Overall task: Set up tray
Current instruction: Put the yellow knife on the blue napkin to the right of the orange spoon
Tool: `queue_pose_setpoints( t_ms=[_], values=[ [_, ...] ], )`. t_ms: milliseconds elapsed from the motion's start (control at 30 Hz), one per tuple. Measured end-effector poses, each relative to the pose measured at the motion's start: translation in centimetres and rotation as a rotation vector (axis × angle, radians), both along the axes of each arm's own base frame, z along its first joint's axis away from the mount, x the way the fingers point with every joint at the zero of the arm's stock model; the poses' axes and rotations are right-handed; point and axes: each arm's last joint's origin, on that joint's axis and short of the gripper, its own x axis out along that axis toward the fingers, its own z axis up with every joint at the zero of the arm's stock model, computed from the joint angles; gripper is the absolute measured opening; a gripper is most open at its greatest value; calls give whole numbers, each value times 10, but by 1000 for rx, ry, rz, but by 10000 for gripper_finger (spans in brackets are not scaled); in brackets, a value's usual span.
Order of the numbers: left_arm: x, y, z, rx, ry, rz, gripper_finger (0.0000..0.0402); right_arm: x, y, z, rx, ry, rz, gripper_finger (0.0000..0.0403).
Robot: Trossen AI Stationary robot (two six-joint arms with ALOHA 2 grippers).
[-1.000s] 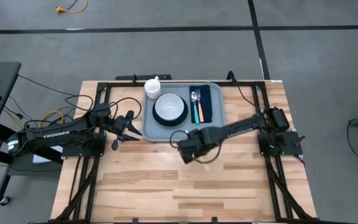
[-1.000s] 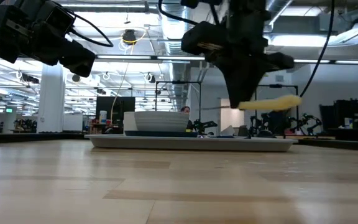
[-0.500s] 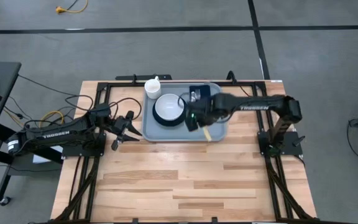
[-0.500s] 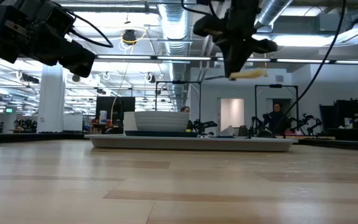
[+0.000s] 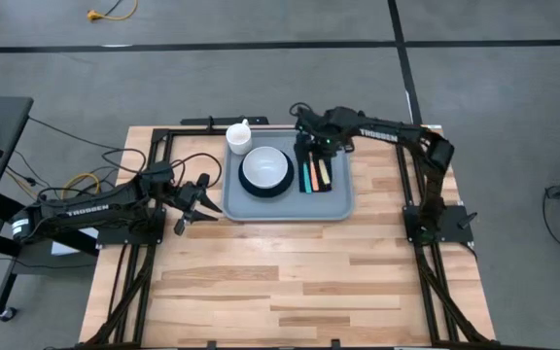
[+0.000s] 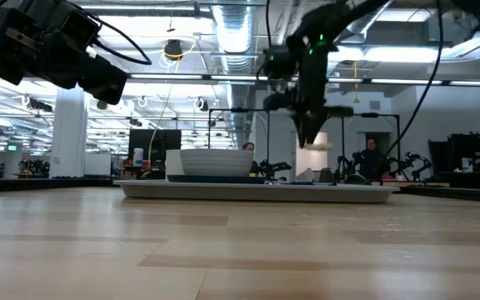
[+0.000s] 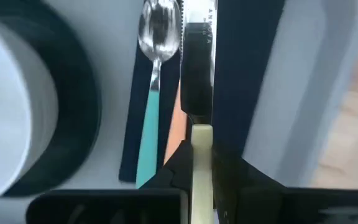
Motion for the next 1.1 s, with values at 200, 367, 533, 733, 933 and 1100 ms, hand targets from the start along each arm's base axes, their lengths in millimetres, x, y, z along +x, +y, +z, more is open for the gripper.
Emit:
queue_pose_setpoints(
  t_ms=[200, 367, 533, 733, 933, 1100],
  values=[
    [0, 0, -1, -1, 8, 8, 108, 9, -27, -33, 53, -37, 11, 18],
    [0, 0, -1, -1, 10, 11, 108, 8, -36, -57, 106, 30, 10, 18],
    [0, 0, -1, -3, 14, 10, 108, 6, -40, -65, 123, 57, -2, 19],
    [0, 0, -1, -3, 15, 10, 108, 4, -41, -65, 129, 67, -41, 19],
    [0, 0, -1, -3, 15, 10, 108, -1, -39, -65, 136, 131, -88, 19],
    [0, 0, -1, -3, 15, 10, 108, 1, -36, -65, 135, 127, -84, 20]
  ],
)
